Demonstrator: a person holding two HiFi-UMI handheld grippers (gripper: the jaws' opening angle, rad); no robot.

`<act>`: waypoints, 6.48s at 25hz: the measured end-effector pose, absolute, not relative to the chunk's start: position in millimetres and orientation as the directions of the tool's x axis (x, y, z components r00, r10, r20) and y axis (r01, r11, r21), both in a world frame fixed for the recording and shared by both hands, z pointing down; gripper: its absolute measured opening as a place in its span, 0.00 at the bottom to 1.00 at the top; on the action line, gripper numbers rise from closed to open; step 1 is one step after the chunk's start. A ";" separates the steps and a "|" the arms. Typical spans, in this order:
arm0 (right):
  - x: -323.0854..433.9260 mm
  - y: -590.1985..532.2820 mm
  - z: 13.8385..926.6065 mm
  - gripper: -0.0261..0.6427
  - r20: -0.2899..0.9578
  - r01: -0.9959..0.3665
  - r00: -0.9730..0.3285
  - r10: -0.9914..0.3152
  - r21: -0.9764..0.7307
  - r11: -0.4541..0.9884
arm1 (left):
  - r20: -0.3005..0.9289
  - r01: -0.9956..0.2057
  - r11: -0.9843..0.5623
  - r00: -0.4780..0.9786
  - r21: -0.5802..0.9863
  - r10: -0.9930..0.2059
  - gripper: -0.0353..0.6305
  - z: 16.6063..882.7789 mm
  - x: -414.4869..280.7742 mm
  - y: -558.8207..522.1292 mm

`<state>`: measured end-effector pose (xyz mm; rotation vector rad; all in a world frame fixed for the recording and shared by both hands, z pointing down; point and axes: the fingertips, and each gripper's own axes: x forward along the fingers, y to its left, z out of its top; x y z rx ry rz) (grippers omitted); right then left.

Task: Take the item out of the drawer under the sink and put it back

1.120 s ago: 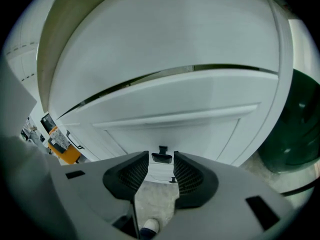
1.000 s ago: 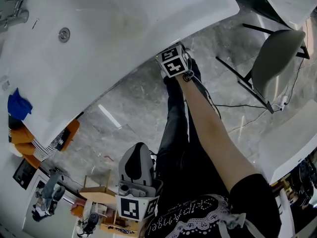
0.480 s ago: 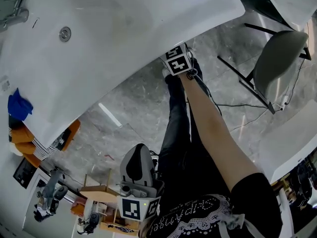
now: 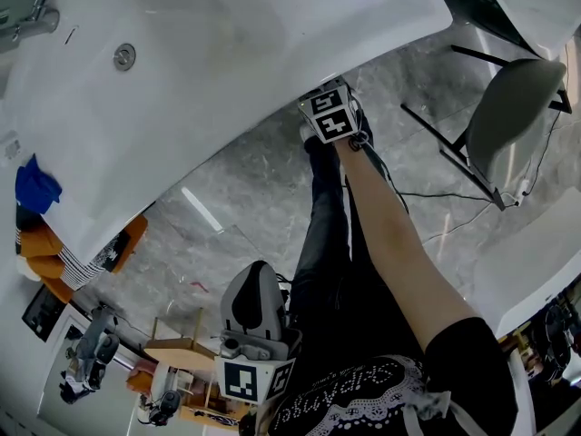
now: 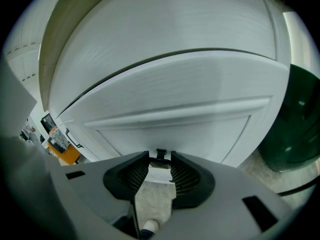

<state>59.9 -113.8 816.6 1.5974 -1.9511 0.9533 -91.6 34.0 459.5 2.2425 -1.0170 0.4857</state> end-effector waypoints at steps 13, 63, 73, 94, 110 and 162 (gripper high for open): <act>58.3 -83.9 816.8 0.25 0.709 -0.967 -0.237 -0.664 -0.239 0.090 | 0.530 -0.756 -0.528 0.650 0.386 -0.544 0.06 455.5 -84.5 38.8; 54.6 21.4 814.5 0.23 0.709 -0.966 -0.249 -0.660 -0.228 0.119 | 0.506 -0.709 -0.570 0.701 0.416 -0.502 0.06 452.5 -57.4 45.0; 53.6 20.9 813.0 0.24 0.699 -0.964 -0.253 -0.668 -0.241 0.113 | 0.497 -0.686 -0.590 0.722 0.425 -0.482 0.06 451.3 -51.8 47.7; 67.5 24.6 789.9 0.08 0.704 -0.963 -0.262 -0.660 -0.237 0.130 | 0.454 -0.684 -0.590 0.728 0.430 -0.514 0.06 441.4 -48.3 43.4; 80.2 37.4 719.1 0.07 0.668 -0.960 -0.259 -0.698 -0.259 0.108 | 0.370 -0.692 -0.591 0.721 0.414 -0.586 0.06 404.9 -66.1 28.1; 103.5 -0.6 402.5 0.06 0.178 -0.947 -0.270 -0.946 -0.229 0.227 | 0.117 -0.717 -0.640 0.686 0.278 -0.718 0.06 305.5 -76.1 -13.7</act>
